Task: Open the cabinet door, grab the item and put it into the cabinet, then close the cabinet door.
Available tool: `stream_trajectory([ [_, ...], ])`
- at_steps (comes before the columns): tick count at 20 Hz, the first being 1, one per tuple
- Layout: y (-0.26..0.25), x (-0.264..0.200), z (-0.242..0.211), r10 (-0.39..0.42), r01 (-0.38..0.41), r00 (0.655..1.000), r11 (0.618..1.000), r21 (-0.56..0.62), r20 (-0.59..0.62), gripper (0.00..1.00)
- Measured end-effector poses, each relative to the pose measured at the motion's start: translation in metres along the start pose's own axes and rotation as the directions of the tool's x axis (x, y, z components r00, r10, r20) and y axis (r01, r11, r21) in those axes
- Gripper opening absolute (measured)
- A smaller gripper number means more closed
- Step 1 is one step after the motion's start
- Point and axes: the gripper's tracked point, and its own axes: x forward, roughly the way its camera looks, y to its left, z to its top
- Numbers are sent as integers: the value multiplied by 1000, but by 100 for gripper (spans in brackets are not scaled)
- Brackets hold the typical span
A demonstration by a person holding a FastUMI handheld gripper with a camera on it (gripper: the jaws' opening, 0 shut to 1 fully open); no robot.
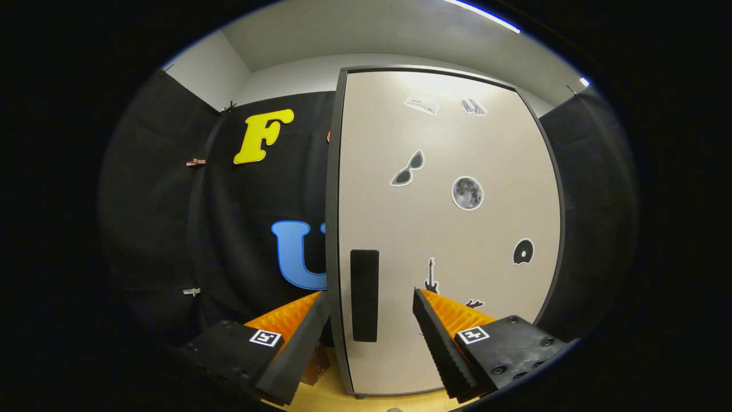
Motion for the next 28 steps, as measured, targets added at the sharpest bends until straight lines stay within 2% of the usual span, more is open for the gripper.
stream_trajectory([
  [2,1,12,-7,-8,8,1000,1000,-7,-4,95],
  [4,0,23,-10,-13,13,1000,1000,-5,0,88],
  [5,-1,26,-11,-22,22,1000,1000,-3,5,88],
  [8,-1,37,-21,-26,26,999,1000,-4,-19,73],
  [10,-1,40,-27,-33,33,999,999,-9,-37,71],
  [12,-1,43,-28,-41,40,998,999,-14,-37,56],
  [14,5,53,-38,-32,32,998,999,0,-55,56],
  [16,3,48,-31,-77,78,996,997,4,-46,39],
  [19,4,47,-31,-91,90,996,995,-41,-20,31],
  [21,3,49,-33,-85,84,996,996,-42,-31,19],
  [28,5,33,-33,-40,39,998,999,-24,-52,19],
])
